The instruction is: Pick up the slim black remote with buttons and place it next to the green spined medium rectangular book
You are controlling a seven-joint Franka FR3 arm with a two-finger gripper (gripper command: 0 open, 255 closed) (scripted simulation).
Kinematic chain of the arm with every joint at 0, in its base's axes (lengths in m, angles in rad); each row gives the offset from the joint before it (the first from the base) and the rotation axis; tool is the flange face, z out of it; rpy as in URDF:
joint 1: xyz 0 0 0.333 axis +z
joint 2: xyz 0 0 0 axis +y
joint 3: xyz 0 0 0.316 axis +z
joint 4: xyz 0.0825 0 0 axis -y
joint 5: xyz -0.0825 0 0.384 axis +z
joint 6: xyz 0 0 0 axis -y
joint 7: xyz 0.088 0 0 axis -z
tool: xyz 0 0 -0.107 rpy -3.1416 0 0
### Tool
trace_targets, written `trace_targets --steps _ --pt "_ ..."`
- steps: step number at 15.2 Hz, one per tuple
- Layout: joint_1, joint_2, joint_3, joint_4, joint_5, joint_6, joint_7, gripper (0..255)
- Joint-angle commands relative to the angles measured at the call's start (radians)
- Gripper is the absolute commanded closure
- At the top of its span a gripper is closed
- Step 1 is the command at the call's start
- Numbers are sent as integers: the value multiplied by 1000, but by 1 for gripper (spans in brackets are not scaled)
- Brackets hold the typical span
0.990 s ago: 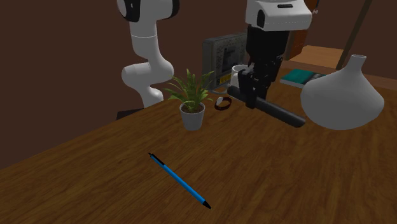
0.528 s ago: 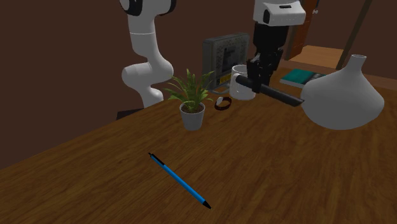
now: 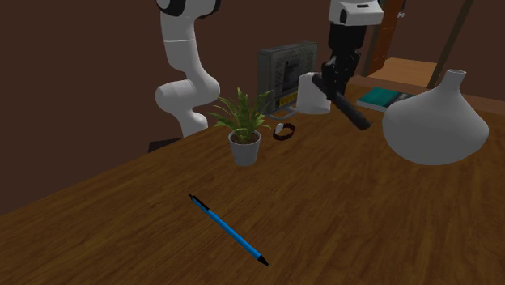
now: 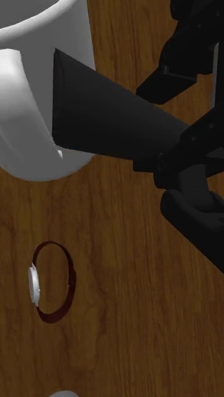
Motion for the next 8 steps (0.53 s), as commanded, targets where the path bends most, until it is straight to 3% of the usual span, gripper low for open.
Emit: trace_targets --steps 1,8 --pt "20 -17 22 -25 8 11 40 255" --pt "94 -33 112 -41 18 28 202 255"
